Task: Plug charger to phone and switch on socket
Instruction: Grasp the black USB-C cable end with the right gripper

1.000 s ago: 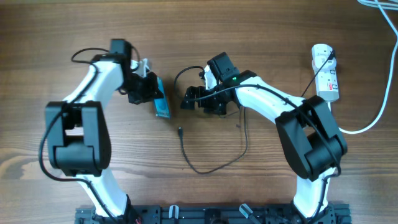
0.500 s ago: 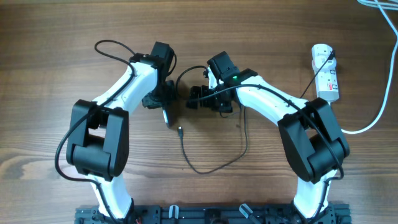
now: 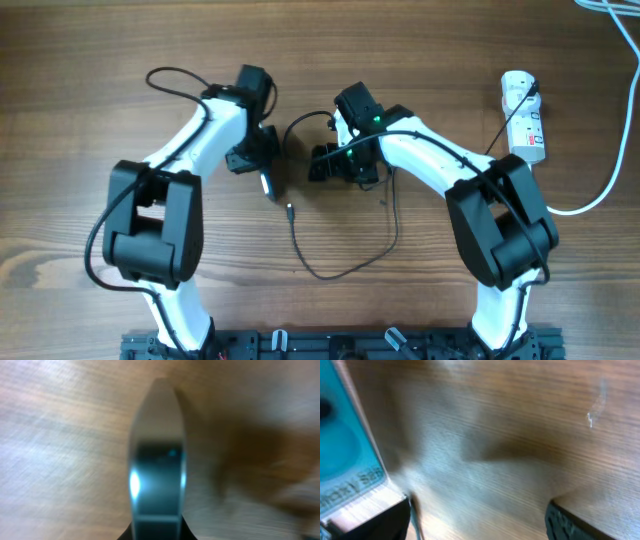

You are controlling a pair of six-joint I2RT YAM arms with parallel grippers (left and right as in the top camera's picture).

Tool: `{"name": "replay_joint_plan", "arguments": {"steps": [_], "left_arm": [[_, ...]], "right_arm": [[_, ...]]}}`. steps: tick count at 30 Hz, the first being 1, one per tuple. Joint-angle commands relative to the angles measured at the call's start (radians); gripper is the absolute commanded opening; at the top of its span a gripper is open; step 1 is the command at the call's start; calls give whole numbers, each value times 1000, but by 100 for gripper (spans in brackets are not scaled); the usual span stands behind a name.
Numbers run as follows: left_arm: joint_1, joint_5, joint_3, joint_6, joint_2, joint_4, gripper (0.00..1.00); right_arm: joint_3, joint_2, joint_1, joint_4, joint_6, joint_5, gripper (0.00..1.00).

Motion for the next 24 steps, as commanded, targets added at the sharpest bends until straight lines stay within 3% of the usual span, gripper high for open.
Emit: {"name": "replay_joint_plan", "arguments": {"steps": [1,5,8,12,14,17,22,24], "left_arm": [[116,397,31,104,-43,64,4],[220,639,29,261,-43,70,4],[277,679,-1,317,-43,85,4],[346,822,-93,396,-42,173,4],[383,893,-152,399,-42,263,4],[434,996,-223,398,-41,373,4],[480,1042,-246,399,-34,404,4],[483,1034,-246,399,-32,403,4]], "right_arm": [[96,29,10,-125,-50,23,77],[137,23,74,-211,-45,24,66],[135,23,143,-223,31,101,65],[135,23,211,-182,6,113,66],[135,23,224,-171,7,56,100],[135,23,227,-167,19,-18,100],[119,23,250,-159,159,82,57],[102,23,284,-150,233,181,46]]}}
